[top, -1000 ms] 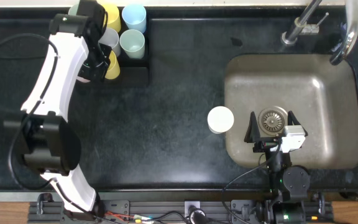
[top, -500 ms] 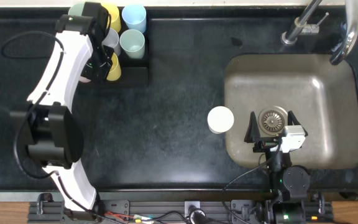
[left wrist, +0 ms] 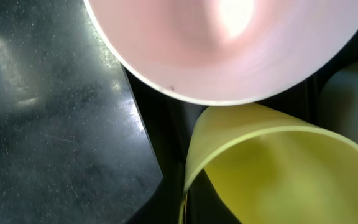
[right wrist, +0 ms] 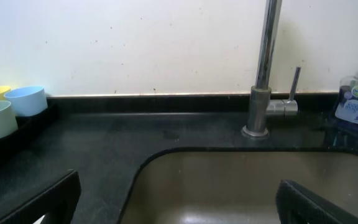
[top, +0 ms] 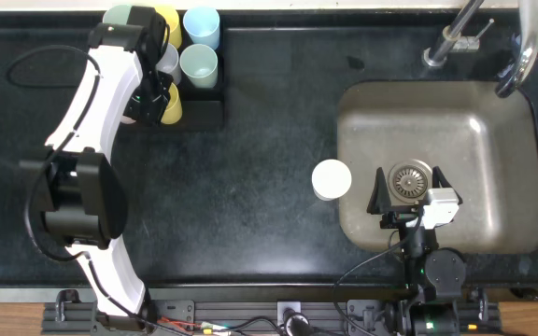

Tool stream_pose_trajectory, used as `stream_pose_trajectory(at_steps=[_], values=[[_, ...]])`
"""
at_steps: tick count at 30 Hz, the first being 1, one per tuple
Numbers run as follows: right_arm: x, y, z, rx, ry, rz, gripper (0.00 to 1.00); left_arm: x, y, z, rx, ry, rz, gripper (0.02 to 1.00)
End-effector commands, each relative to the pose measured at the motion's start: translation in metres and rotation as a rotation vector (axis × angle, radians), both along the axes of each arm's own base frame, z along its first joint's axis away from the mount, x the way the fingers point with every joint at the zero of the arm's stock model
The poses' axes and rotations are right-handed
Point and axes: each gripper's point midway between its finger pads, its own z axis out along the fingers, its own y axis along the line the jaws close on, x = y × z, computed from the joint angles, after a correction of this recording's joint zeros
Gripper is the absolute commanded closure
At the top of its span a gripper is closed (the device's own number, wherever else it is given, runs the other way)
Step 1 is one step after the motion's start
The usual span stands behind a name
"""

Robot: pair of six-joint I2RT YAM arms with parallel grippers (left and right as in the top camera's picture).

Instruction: Store Cups

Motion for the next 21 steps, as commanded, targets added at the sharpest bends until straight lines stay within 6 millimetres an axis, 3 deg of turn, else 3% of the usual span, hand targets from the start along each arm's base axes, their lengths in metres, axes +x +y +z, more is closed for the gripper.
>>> stream_pose_trajectory(at_steps=[1,2,7,14,21], values=[[0.0,0.001,-0.003,0.008,-0.001,0.006,0.005,-0.002,0.005,-0.006,0.029,0.019,0.006,0.384],[0.0,0.001,-0.003,0.007,-0.001,0.006,0.005,-0.002,0.005,-0.006,0.029,0.019,0.006,0.318],[0.0,0.001,-0.003,0.008,-0.001,0.006,0.005,-0.001,0.003,-0.001,0.02,0.008,-0.017,0.167],[0.0,0.001,-0.003,0.008,-0.001,0.006,0.007,-0.001,0.004,0.016,0.024,-0.035,-0.017,0.102],[0.0,0.001,-0.003,0.008,-0.001,0.006,0.007,-0.004,0.003,0.057,0.016,-0.132,-0.054,0.058]])
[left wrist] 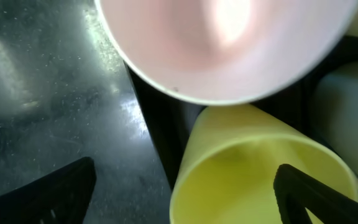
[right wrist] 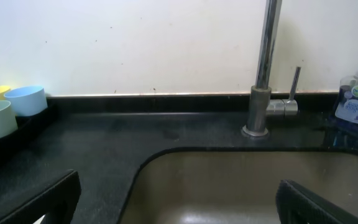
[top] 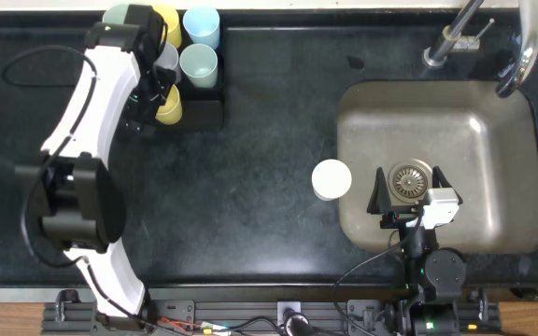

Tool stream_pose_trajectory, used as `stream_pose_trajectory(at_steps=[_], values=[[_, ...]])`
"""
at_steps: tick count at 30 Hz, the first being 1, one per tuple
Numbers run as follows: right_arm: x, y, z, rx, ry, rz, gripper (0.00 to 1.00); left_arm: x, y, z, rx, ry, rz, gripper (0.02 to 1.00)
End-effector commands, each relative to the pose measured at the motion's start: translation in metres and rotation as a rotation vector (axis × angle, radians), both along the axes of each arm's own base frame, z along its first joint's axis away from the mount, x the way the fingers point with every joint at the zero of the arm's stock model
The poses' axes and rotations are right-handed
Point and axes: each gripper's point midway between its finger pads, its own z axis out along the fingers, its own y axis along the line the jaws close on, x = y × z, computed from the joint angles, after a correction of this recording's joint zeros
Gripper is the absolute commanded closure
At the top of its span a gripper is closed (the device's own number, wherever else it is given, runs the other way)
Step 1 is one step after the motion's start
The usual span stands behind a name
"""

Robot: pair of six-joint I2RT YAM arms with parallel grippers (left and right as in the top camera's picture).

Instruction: Store Cups

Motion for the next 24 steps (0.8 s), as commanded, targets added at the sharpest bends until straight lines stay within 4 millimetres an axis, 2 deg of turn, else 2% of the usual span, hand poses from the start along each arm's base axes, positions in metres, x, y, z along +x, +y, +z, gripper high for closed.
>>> stream_pose_trajectory(at_steps=[1,5,9,12,13,15,18,20,22,24], values=[[0.0,0.001,-0.003,0.008,0.0,0.005,0.007,-0.005,-0.001,0.051,0.006,-0.12,-0.06,0.058],[0.0,0.001,-0.003,0.008,0.0,0.005,0.005,-0.013,-0.015,0.094,-0.052,-0.227,-0.167,0.029],[0.0,0.001,-0.003,0.008,0.0,0.005,0.003,-0.036,-0.031,0.157,-0.049,-0.382,-0.427,0.02],[0.0,0.001,-0.003,0.008,0.0,0.005,0.005,-0.07,-0.026,0.204,0.04,-0.505,-0.576,0.02],[0.0,0.001,-0.003,0.008,0.0,0.005,0.005,-0.087,-0.02,0.215,0.078,-0.537,-0.596,0.02],[0.0,0.001,-0.003,0.008,0.0,0.005,0.005,-0.122,-0.005,0.224,0.142,-0.585,-0.582,0.018],[0.0,0.001,-0.003,0.008,0.0,0.005,0.005,-0.174,0.016,0.212,0.213,-0.648,-0.527,0.018],[0.0,0.001,-0.003,0.008,0.0,0.005,0.003,-0.204,0.034,0.188,0.286,-0.691,-0.477,0.02],[0.0,0.001,-0.003,0.008,0.0,0.005,0.007,-0.219,0.049,0.155,0.341,-0.718,-0.404,0.02],[0.0,0.001,-0.003,0.008,0.0,0.005,0.005,-0.221,0.054,0.118,0.368,-0.73,-0.379,0.02]])
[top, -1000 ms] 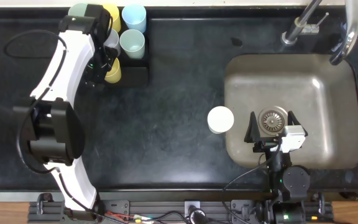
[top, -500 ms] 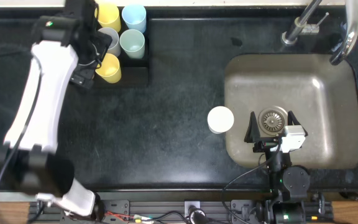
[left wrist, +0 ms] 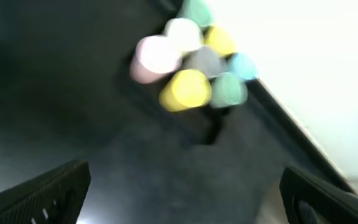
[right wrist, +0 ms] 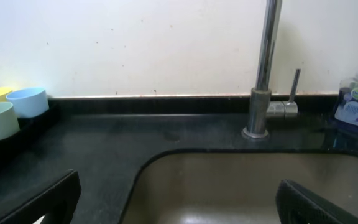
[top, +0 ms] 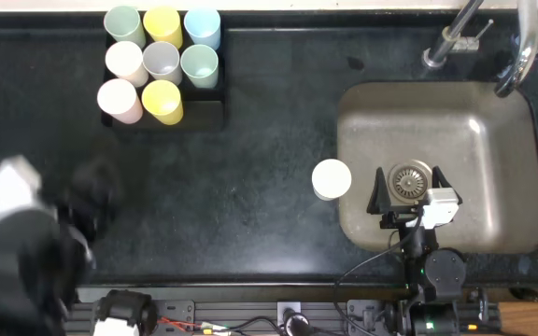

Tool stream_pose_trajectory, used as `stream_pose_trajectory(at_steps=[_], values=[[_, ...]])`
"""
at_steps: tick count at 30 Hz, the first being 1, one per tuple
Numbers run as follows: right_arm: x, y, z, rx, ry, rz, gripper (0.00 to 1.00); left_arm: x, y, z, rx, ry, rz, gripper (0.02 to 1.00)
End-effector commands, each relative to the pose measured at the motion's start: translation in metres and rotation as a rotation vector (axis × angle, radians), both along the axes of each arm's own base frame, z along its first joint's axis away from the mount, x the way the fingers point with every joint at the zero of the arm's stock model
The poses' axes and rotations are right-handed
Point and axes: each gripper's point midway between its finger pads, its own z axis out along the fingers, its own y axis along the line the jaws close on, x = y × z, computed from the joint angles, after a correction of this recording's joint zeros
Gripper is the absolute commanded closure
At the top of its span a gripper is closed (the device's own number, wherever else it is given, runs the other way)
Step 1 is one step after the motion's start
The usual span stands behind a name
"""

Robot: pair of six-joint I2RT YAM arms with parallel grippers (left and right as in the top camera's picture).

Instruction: Store Cups

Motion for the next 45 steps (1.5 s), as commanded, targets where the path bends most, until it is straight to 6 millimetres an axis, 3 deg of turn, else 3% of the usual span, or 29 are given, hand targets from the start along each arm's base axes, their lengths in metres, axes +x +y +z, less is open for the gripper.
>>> stream_pose_trajectory(at_steps=[1,3,6,11,19,22,40,45], values=[[0.0,0.001,-0.004,0.008,0.0,0.006,0.007,-0.002,0.026,-0.092,0.12,0.047,0.109,0.02],[0.0,0.001,-0.004,0.008,0.0,0.006,0.005,0.015,0.015,-0.119,0.175,0.045,0.002,0.018],[0.0,0.001,-0.004,0.008,0.0,0.006,0.005,0.046,-0.006,-0.136,0.281,-0.011,-0.205,0.018],[0.0,0.001,-0.004,0.008,0.0,0.006,0.005,0.07,-0.025,-0.122,0.433,-0.191,-0.39,0.02],[0.0,0.001,-0.004,0.008,0.0,0.006,0.005,0.072,-0.031,-0.064,0.531,-0.434,-0.391,0.018],[0.0,0.001,-0.004,0.008,0.0,0.006,0.005,0.067,-0.038,-0.06,0.597,-0.49,-0.439,0.018],[0.0,0.001,-0.004,0.008,0.0,0.006,0.007,0.056,-0.037,-0.114,0.641,-0.556,-0.424,0.02],[0.0,0.001,-0.004,0.008,0.0,0.006,0.005,0.057,-0.038,-0.12,0.637,-0.567,-0.431,0.02]])
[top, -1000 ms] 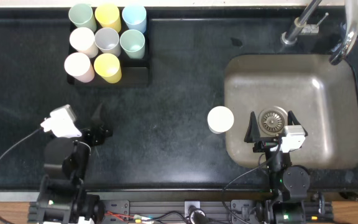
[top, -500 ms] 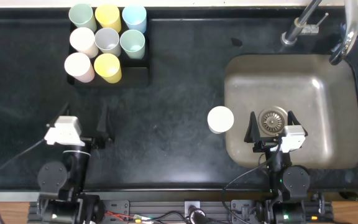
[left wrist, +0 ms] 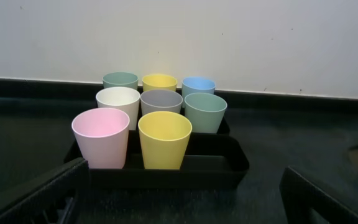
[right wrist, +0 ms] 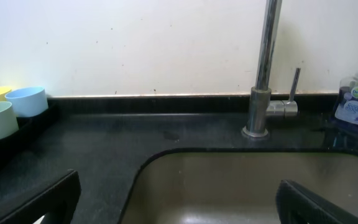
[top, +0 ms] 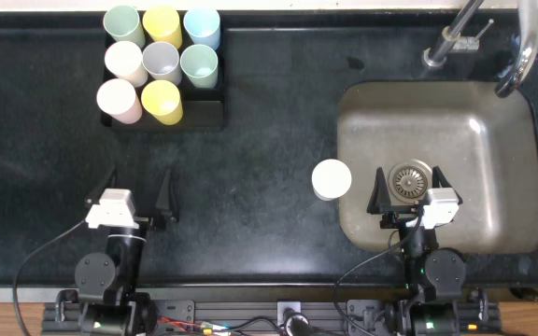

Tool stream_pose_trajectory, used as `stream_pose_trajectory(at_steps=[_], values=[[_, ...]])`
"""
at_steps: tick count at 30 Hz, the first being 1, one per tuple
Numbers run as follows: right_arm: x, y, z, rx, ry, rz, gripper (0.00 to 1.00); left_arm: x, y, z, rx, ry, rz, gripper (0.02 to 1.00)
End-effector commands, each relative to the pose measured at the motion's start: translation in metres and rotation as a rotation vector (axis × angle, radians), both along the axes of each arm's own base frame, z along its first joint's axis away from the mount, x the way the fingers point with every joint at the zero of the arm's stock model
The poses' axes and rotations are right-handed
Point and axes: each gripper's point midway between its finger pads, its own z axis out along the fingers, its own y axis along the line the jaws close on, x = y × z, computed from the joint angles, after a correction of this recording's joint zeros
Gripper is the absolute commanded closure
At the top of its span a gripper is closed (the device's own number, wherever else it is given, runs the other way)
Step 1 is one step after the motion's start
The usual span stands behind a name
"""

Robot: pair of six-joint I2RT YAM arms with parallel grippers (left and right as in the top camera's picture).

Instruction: Store Cups

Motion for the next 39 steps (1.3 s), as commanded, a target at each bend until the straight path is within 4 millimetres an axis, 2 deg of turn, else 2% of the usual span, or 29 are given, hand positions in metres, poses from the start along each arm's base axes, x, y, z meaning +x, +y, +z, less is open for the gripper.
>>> stream_pose_trajectory(at_steps=[1,6,39], values=[[0.0,0.001,-0.003,0.008,-0.001,0.006,0.005,0.0,-0.001,-0.002,0.018,-0.01,-0.007,0.018],[0.0,0.001,-0.003,0.008,-0.001,0.006,0.005,-0.001,0.0,-0.022,0.024,0.073,-0.005,0.02],[0.0,0.001,-0.003,0.008,-0.001,0.006,0.003,-0.001,0.001,-0.023,0.024,0.074,0.002,0.018]])
